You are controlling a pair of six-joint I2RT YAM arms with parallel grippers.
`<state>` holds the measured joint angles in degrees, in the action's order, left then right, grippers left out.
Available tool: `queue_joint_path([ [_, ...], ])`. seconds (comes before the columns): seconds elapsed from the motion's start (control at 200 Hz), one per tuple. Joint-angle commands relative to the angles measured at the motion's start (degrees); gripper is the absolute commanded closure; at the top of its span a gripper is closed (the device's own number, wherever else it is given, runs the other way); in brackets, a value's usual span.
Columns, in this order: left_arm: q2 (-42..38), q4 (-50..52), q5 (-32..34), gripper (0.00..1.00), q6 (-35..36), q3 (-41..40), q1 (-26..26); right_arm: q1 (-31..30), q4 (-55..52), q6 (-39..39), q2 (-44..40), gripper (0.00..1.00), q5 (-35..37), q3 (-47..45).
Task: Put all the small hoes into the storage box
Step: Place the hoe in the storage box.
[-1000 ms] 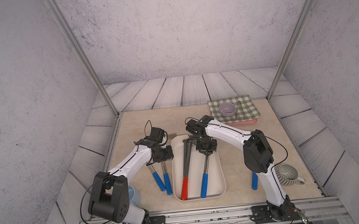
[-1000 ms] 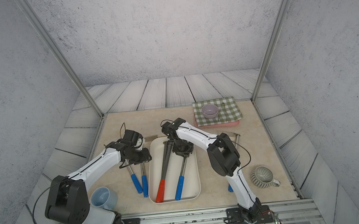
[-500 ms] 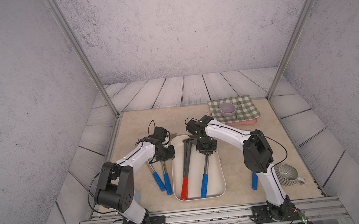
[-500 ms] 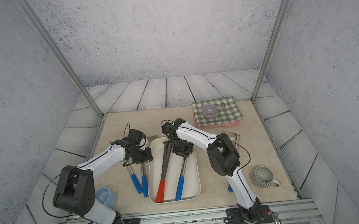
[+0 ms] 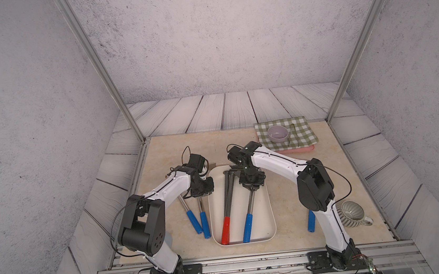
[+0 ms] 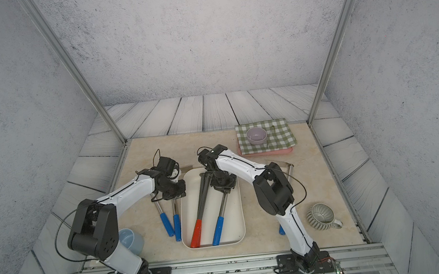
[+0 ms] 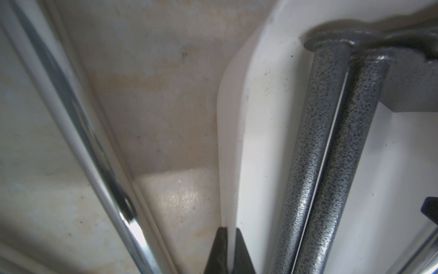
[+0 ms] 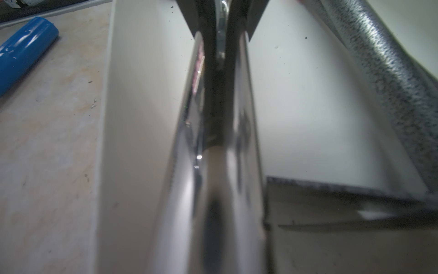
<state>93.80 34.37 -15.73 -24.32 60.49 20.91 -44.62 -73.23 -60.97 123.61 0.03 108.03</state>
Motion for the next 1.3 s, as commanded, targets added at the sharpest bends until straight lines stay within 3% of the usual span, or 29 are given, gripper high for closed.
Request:
queue_joint_path([
  [0.0,2.0,-2.4,-0.1,1.00,-0.1,0.8,0.4,-0.5,-1.1,-1.0,-2.7,1.00,-3.9,-2.0],
  [0.866,2.8,-1.7,0.8,1.00,0.3,1.6,0.4,0.1,0.6,1.4,-4.3,1.00,-5.1,-8.0],
  [0.996,2.8,-1.7,0.7,1.00,0.4,1.6,0.4,0.0,0.2,2.4,-4.3,0.88,-5.3,-7.0],
  [1.296,2.6,-1.4,0.8,1.00,0.5,1.6,0.4,0.0,-0.1,3.3,-4.1,0.75,-5.0,-6.3],
])
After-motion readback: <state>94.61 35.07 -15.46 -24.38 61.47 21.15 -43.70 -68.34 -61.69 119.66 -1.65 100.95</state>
